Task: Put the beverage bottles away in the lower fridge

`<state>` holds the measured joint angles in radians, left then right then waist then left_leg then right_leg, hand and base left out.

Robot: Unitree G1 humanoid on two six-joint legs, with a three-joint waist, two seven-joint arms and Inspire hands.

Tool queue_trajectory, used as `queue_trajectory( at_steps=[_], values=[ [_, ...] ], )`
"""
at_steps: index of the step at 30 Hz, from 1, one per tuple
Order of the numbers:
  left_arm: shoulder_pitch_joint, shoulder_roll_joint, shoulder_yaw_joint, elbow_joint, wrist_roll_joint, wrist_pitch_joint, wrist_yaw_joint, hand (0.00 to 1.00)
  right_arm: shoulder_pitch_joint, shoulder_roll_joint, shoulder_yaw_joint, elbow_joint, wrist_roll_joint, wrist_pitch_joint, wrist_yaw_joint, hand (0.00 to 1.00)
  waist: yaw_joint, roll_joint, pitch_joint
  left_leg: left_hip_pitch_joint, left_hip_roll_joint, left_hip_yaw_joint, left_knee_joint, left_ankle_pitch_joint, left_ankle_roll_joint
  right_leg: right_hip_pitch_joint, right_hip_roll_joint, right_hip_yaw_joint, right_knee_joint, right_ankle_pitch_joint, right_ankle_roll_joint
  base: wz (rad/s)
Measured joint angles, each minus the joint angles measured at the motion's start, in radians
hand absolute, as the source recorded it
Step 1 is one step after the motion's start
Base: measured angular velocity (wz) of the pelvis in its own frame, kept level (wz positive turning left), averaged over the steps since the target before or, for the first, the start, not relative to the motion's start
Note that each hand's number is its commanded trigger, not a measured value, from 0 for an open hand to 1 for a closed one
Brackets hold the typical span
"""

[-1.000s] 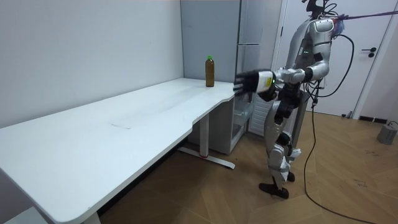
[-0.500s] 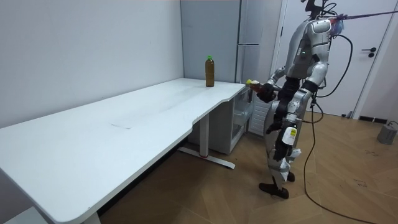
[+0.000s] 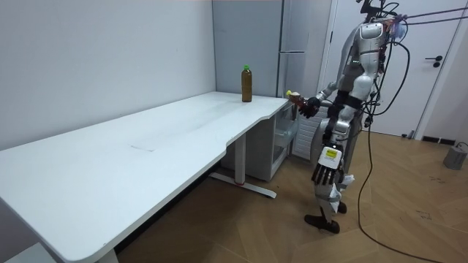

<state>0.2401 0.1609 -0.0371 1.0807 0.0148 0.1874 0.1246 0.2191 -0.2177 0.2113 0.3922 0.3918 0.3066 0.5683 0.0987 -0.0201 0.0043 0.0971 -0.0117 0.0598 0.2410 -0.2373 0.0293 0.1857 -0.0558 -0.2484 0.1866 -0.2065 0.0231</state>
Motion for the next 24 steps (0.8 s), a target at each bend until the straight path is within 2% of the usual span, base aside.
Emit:
queue_trajectory(
  at_steps=[3,5,7,8,11,15,17,24],
  values=[
    [-0.017,-0.001,-0.024,-0.002,0.072,0.003,-0.001,0.0,-0.001,0.002,-0.005,0.0,0.062,-0.002,-0.066,1.0,-0.03,-0.002,-0.0012,0.0,0.001,0.007,0.001,0.0,0.0,-0.002,0.0,0.006,0.0,0.0,0.0,-0.05],
    [-0.021,-0.005,-0.028,-0.001,0.113,0.002,-0.003,0.0,-0.002,0.004,-0.022,0.002,0.074,-0.017,-0.123,1.0,-0.045,0.001,-0.0022,0.0,0.002,0.018,-0.001,0.0,0.0,-0.006,0.001,0.012,0.0,0.001,0.0,-0.08],
    [-0.02,-0.009,-0.037,-0.001,0.126,0.002,-0.007,0.0,-0.002,0.004,-0.041,0.011,0.08,-0.033,-0.169,1.0,-0.052,0.006,-0.0013,-0.001,0.005,0.026,-0.002,0.0,0.0,-0.012,0.003,0.02,0.0,0.005,-0.001,-0.13],
    [-0.016,-0.009,-0.042,-0.001,0.134,0.002,-0.009,0.0,-0.001,0.004,-0.041,0.019,0.088,-0.036,-0.196,1.0,-0.067,0.007,-0.001,-0.001,0.005,0.027,-0.003,0.0,0.0,-0.014,0.003,0.024,0.0,0.005,-0.001,-0.08],
    [-0.001,-0.011,-0.045,0.001,0.135,0.004,-0.019,0.0,0.002,0.014,-0.06,0.027,0.129,-0.036,-0.291,1.0,-0.092,0.011,-0.0016,-0.004,0.006,0.032,-0.004,0.0,0.0,-0.022,0.005,0.032,0.002,0.006,-0.002,-0.09],
    [0.021,-0.016,-0.045,0.001,0.138,0.009,-0.021,0.0,0.003,0.025,-0.109,0.027,0.232,-0.042,-0.393,1.0,-0.108,0.013,-0.0027,-0.004,0.006,0.042,-0.006,0.0,0.001,-0.029,0.005,0.043,0.003,0.007,-0.002,-0.09],
    [0.027,-0.019,-0.044,0.001,0.146,0.013,-0.021,0.0,0.002,0.028,-0.13,0.026,0.316,-0.06,-0.464,1.0,-0.117,0.014,-0.0025,-0.001,0.007,0.048,-0.008,0.0,0.001,-0.031,0.006,0.049,0.003,0.007,-0.002,-0.08],
    [0.035,-0.037,-0.045,0.0,0.155,0.009,-0.02,0.0,-0.003,0.057,-0.164,0.021,0.367,-0.135,-0.652,1.0,-0.12,0.024,-0.0063,-0.004,0.009,0.048,-0.009,-0.001,0.0,-0.043,0.007,0.053,0.004,0.007,-0.003,-0.01]
  ],
)
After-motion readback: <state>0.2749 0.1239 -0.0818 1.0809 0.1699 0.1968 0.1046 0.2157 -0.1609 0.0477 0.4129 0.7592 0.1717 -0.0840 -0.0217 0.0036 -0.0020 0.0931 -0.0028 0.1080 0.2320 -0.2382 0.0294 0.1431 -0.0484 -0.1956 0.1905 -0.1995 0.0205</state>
